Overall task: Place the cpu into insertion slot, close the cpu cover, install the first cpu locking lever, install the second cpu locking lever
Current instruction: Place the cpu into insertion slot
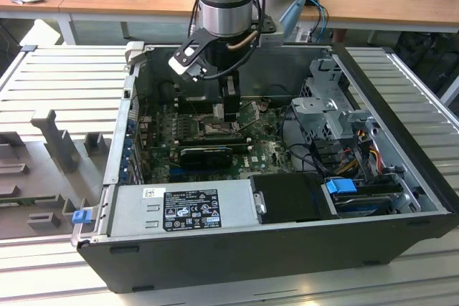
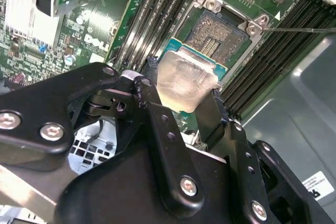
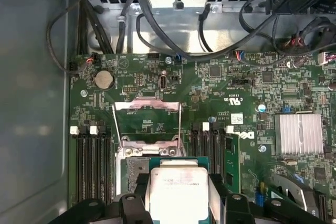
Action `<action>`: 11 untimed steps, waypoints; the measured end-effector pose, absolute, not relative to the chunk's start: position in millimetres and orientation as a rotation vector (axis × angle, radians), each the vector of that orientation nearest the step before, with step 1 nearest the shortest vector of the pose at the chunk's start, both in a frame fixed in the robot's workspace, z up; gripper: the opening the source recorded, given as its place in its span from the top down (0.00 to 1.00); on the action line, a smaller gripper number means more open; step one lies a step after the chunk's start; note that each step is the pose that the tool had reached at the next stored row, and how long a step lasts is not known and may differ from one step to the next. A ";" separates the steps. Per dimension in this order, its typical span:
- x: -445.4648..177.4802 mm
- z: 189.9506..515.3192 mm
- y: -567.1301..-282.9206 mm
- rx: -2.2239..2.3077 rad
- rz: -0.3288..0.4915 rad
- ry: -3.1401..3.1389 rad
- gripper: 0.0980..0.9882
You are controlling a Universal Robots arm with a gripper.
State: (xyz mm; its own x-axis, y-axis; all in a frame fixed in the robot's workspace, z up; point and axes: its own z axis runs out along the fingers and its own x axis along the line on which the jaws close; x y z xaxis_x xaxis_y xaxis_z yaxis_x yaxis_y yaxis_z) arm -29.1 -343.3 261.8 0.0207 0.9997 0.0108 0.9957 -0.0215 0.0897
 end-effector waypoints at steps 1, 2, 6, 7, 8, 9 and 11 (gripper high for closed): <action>-29.1 260.6 -343.3 2.203 0.110 2.157 0.52; -29.2 259.0 -343.3 2.198 0.110 2.165 0.52; -29.5 255.6 -343.4 2.146 0.113 2.220 0.52; -29.6 255.2 -343.4 2.145 0.114 2.222 0.52; -29.6 254.8 -343.3 2.145 0.116 2.223 0.52; -30.0 254.0 -343.3 2.145 0.116 2.223 0.52; -31.1 250.9 -343.3 2.144 0.115 2.224 0.52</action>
State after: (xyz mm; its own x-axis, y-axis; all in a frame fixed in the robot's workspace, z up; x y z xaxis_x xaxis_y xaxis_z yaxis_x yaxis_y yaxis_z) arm -31.1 -343.3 250.9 -0.0376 0.9992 0.0156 0.9954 0.0360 0.0885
